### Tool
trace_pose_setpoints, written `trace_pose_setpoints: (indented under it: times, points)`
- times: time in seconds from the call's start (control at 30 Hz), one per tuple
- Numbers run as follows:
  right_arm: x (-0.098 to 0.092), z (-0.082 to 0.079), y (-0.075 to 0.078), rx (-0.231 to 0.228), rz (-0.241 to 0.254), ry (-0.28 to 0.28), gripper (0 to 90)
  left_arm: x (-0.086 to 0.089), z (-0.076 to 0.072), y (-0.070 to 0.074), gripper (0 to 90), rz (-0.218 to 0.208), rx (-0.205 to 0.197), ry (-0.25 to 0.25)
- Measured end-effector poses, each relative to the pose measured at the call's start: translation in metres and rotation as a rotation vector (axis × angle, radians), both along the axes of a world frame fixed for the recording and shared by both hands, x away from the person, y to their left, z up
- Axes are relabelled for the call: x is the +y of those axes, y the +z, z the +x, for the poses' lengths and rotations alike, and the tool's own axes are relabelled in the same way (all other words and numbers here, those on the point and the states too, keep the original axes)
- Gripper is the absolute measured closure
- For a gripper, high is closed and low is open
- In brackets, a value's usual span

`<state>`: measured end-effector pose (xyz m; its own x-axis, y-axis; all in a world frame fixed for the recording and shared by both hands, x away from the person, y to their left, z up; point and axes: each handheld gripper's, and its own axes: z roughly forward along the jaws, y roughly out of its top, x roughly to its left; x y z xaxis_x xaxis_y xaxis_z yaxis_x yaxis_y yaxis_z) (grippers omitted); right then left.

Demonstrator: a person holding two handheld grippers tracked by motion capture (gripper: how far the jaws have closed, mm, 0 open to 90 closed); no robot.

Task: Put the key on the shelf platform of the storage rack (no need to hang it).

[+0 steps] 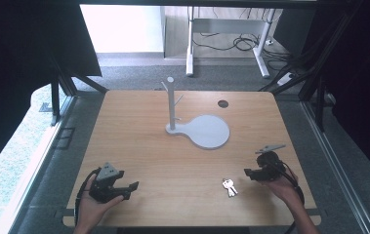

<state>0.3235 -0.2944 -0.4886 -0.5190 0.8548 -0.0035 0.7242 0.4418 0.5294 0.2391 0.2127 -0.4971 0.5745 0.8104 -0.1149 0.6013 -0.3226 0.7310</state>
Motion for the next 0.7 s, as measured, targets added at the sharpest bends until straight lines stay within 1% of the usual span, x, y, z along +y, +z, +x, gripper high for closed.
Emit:
trace_pose_setpoints:
  times: [0.13,0.23,0.37,0.43,0.7]
  points:
    - [0.000,0.002,0.011,0.042,-0.011,0.010,36.1,0.000,-0.001,0.001,28.5,-0.007,-0.003,-0.002]
    - [0.001,0.004,0.018,0.062,-0.017,0.025,37.8,0.000,0.000,0.001,28.5,-0.008,0.000,0.000]
    - [0.004,0.008,0.023,0.088,-0.026,0.035,38.8,0.001,0.001,-0.001,28.5,-0.007,0.003,0.002]
    - [0.007,0.013,0.026,0.100,-0.044,0.041,39.5,0.001,0.001,0.000,28.4,-0.011,0.001,0.002]
    - [0.015,0.019,0.033,0.116,-0.061,0.055,41.6,0.001,0.001,0.000,28.4,-0.012,-0.001,-0.001]
